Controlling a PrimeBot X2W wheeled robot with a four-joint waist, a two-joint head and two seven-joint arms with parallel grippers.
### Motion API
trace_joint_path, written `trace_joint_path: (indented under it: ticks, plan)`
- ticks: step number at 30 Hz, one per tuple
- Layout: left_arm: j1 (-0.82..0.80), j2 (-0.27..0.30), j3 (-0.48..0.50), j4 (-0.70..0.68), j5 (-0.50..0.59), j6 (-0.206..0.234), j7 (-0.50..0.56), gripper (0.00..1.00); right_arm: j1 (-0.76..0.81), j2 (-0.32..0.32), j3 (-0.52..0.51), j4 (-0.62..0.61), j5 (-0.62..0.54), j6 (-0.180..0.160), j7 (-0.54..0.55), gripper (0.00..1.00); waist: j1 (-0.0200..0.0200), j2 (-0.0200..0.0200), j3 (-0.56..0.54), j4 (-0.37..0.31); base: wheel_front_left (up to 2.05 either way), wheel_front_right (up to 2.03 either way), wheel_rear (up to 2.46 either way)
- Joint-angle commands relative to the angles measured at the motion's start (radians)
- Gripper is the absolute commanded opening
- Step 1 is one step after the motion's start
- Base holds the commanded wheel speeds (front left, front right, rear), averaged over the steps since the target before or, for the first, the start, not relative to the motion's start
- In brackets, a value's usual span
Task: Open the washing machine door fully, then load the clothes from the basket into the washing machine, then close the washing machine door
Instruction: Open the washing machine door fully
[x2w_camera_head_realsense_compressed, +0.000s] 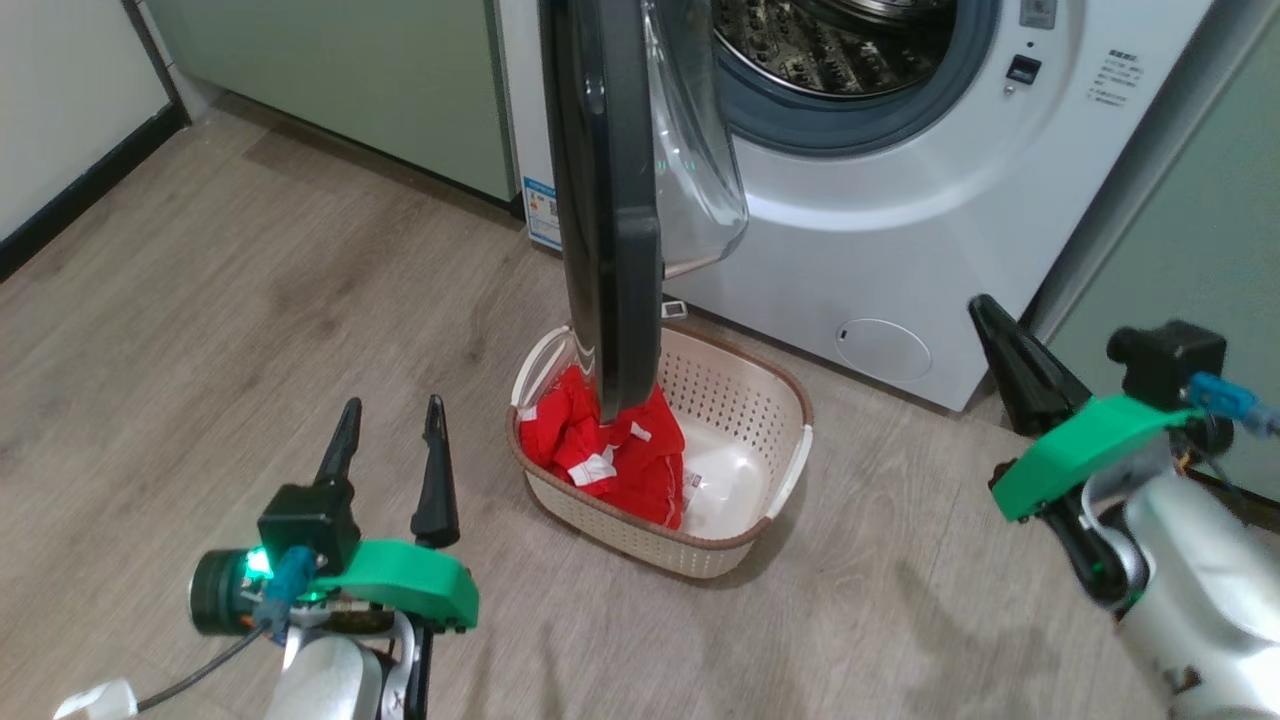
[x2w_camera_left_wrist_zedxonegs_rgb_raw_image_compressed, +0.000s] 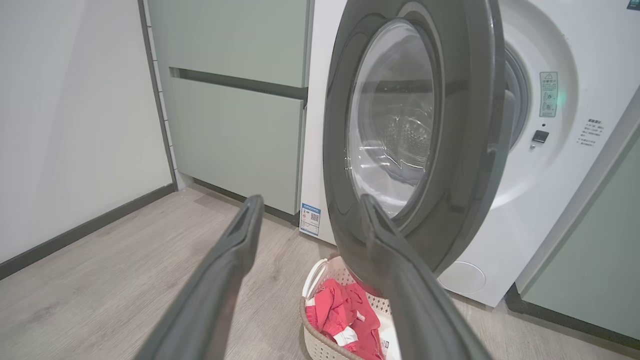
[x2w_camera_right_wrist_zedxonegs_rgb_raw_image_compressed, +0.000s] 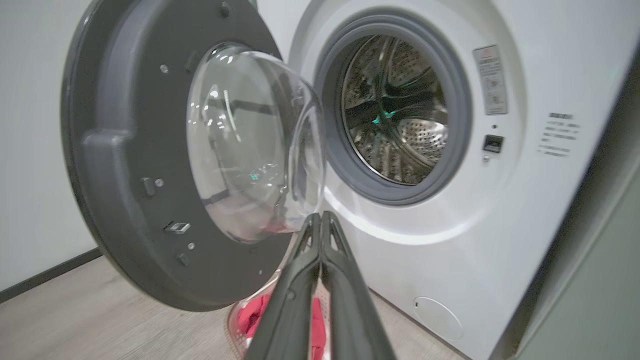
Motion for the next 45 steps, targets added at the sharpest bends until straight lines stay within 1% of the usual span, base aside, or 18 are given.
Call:
trace_joint_path:
  ticks: [1,4,6,9,10,12,15,16,17,19,28,45]
  plan:
    - [-0.046,0.006,0.031,-0.027,0.009,-0.002,-0.01,1.0,0.022,0.023,-0.039,-0.012,-0.04,0.0,-0.014,0.0,0.0,0.0,-0.003,-0.004,0.0,0.0,0.0]
    - [-0.041,0.006,0.024,-0.016,0.016,-0.007,-0.01,1.0,0.083,0.112,-0.18,-0.031,-0.131,0.0,-0.017,0.0,0.0,0.0,-0.008,-0.003,0.0,0.0,0.0]
    - [-0.038,0.006,0.02,-0.014,0.019,-0.009,-0.01,1.0,0.137,0.171,-0.265,-0.073,-0.203,0.0,-0.017,0.0,0.0,0.0,-0.01,0.0,0.0,0.0,0.0]
    - [-0.03,0.006,0.011,-0.009,0.022,-0.014,-0.01,1.0,0.219,0.258,-0.362,-0.142,-0.29,0.0,-0.017,0.0,0.0,0.0,-0.013,0.002,0.0,0.0,0.0]
    - [-0.026,0.006,0.004,-0.006,0.029,-0.02,-0.01,1.0,0.264,0.293,-0.404,-0.178,-0.345,0.0,-0.017,0.0,0.0,0.0,-0.016,0.003,0.0,0.0,0.0]
    - [-0.022,0.006,0.003,-0.004,0.031,-0.023,-0.01,1.0,0.297,0.321,-0.441,-0.201,-0.373,0.0,-0.017,0.0,0.0,0.0,-0.019,0.001,0.0,0.0,0.0]
    - [-0.016,0.006,0.003,0.0,0.036,-0.028,-0.01,1.0,0.324,0.342,-0.465,-0.219,-0.409,0.0,-0.017,0.0,0.0,0.0,-0.023,-0.004,0.0,0.0,0.0]
    - [-0.013,0.006,0.003,0.003,0.034,-0.03,-0.01,1.0,0.329,0.346,-0.471,-0.228,-0.423,0.0,-0.017,0.53,0.0,0.0,-0.024,-0.006,0.0,0.0,0.0]
    - [-0.011,0.006,0.003,0.005,0.031,-0.031,-0.01,1.0,0.333,0.35,-0.477,-0.236,-0.428,0.0,-0.017,0.99,0.0,0.0,-0.025,-0.007,0.0,0.0,0.0]
    - [-0.008,0.006,0.004,0.005,0.019,-0.038,-0.01,1.0,0.339,0.355,-0.472,-0.233,-0.421,0.0,-0.017,1.0,0.0,0.0,-0.027,-0.008,0.0,0.0,0.0]
    - [-0.008,0.006,-0.003,0.002,0.042,-0.049,-0.01,1.0,0.342,0.361,-0.481,-0.235,-0.388,0.0,-0.017,1.0,0.0,0.0,-0.025,0.003,0.0,0.0,0.0]
    - [-0.007,0.006,-0.008,-0.004,0.047,-0.035,-0.01,1.0,0.336,0.361,-0.466,-0.235,-0.396,0.0,-0.017,1.0,0.0,0.0,-0.021,-0.005,0.0,0.0,0.0]
